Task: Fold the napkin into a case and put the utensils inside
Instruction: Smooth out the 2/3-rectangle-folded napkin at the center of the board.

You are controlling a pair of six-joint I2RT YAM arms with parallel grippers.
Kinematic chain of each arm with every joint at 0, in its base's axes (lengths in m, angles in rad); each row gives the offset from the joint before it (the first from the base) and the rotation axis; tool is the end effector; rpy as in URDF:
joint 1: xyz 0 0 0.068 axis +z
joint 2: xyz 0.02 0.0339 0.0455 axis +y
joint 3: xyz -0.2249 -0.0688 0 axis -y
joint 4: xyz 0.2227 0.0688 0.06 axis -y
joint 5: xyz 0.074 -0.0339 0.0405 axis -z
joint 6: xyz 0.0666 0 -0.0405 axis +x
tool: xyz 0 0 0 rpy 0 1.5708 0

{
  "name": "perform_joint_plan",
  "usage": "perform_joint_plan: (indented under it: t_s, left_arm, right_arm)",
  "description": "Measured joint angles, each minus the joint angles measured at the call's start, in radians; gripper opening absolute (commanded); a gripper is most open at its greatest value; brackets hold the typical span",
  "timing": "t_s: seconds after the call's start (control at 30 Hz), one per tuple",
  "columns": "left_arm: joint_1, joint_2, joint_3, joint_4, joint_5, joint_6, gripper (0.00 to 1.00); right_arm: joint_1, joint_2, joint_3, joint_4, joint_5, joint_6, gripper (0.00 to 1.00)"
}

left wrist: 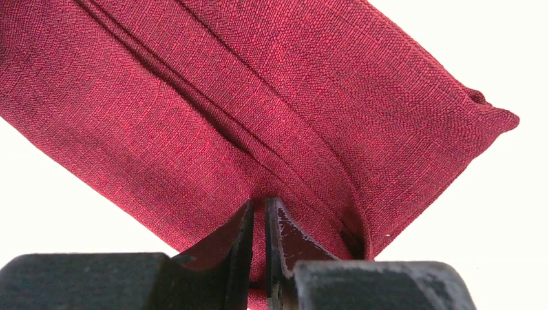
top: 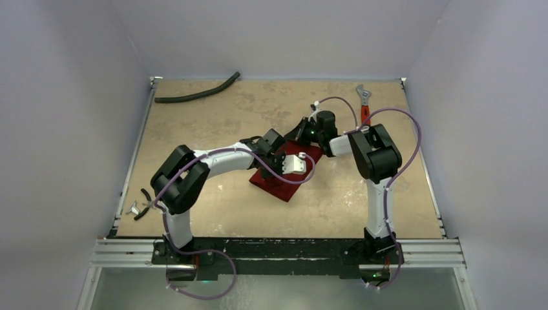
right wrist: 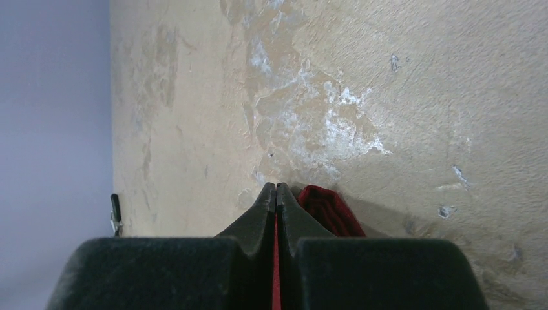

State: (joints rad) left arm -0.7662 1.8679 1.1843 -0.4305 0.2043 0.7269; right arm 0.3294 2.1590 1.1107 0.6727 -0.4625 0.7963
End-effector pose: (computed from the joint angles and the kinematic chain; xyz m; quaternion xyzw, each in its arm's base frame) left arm 0.2484 -0.2578 0.1095 0.6750 0.6956 -0.1037 0.2232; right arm 0.3994 0.1679 0.0885 0.0607 0.8127 0.4525 0.3621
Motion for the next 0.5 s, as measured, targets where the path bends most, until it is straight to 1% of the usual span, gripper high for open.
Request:
perform_joint_plan:
  t_s: [0.23,0.5]
  left_arm:
    - [0.000,-0.003,-0.007,0.006,-0.002,0.001,0.10]
    - [-0.001,-0.010,-0.022,0.032,-0.011,0.025,0.08]
  right_arm:
    - [-0.013,0.017,0.000,0.038,-0.027,0.002,0.00]
    - [-0.061,0.050,-0.011,0.121,-0.121,0.031,0.11]
